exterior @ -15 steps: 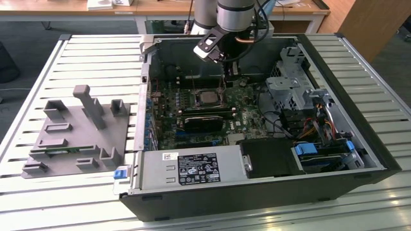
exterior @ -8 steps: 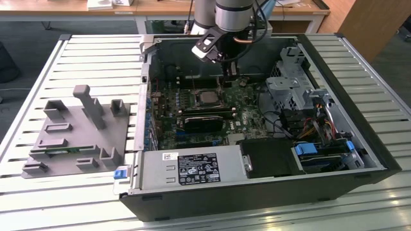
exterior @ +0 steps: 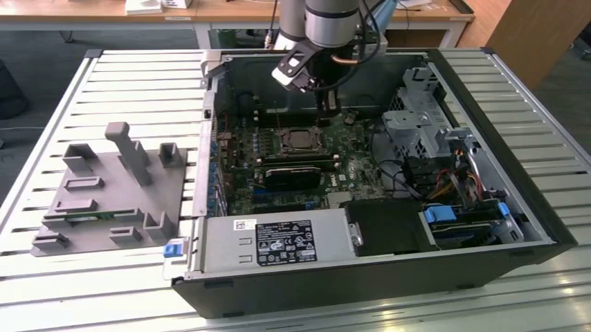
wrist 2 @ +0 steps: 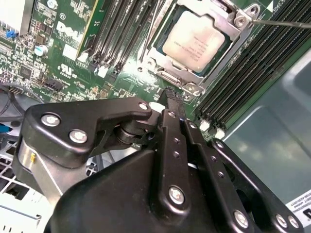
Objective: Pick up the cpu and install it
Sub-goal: 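Close the cpu cover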
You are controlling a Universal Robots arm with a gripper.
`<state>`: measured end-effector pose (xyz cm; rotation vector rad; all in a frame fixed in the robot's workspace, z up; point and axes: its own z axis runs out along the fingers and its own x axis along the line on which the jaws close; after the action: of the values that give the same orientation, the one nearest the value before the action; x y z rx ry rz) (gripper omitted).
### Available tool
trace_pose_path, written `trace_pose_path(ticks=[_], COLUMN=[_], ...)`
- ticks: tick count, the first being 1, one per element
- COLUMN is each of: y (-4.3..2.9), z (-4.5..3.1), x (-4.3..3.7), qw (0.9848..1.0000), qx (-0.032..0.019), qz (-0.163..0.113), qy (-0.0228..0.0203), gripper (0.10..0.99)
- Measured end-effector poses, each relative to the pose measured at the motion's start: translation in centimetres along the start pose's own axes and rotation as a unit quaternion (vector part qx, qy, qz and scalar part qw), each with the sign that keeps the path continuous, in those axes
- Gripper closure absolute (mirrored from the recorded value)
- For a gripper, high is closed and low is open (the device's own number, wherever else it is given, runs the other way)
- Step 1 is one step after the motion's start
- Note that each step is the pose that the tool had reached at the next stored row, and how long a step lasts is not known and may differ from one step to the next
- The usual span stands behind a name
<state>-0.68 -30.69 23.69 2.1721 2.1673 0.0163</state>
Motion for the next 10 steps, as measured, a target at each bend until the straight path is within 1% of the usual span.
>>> trace_pose_path(ticks=[3,10], y=[-0.45,-0.86], z=[0.06,0.16], x=[0.0,0.0], qw=[1.0,1.0], qx=[0.0,0.0], qz=[0.0,0.0], qy=[0.0,0.0], gripper=[0.98,0.98])
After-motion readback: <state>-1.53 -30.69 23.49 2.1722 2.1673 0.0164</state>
